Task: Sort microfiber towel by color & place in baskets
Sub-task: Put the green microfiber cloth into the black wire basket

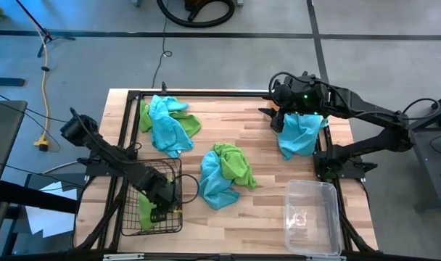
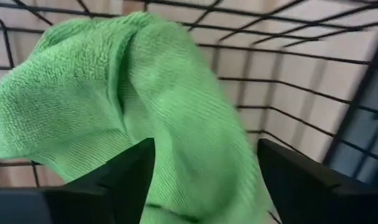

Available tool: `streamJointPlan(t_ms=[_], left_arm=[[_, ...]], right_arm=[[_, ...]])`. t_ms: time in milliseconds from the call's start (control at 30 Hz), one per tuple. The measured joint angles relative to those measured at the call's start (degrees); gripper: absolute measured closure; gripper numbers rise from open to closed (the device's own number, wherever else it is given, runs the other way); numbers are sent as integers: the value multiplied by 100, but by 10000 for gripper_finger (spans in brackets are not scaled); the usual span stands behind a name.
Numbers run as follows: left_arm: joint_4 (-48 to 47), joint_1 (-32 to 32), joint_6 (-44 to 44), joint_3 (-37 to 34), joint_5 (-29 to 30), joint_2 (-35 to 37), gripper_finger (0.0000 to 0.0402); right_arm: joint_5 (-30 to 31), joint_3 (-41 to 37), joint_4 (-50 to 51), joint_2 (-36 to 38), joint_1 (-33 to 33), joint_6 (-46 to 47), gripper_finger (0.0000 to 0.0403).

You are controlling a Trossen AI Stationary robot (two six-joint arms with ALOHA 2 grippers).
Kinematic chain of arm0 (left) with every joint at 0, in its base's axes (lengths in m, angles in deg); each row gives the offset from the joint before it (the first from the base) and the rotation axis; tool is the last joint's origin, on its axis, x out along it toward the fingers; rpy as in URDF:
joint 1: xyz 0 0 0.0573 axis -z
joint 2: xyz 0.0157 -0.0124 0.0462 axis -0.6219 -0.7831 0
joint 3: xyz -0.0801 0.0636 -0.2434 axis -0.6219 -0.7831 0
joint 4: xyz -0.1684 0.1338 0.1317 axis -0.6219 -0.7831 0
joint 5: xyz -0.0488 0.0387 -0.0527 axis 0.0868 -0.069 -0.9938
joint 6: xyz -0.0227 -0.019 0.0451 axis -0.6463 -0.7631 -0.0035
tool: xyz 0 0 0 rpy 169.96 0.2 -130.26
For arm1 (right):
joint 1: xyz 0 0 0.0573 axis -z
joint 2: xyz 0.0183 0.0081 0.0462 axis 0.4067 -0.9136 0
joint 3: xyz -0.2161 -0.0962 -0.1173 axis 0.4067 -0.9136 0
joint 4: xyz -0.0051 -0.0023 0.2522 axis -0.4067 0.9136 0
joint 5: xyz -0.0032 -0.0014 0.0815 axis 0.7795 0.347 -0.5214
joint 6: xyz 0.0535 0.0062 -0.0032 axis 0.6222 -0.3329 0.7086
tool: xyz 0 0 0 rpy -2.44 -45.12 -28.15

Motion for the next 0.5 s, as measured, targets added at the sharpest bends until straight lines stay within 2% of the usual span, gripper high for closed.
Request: streamJointPlan(t_ms=[167, 267, 367, 500], left_arm=[[-21, -77, 39, 0, -483, 799, 117], [-24, -247, -123, 48, -541, 1437, 117], [0, -549, -371, 185, -158, 2044, 117], [225, -1061, -409, 405, 1093, 2659, 117]], right_arm=[[0, 0, -2, 0, 0, -12, 192], [-1, 0, -2, 0, 0, -20, 192], [1, 0, -4, 0, 0, -20, 192], [1, 0, -5, -2, 0, -10, 192]])
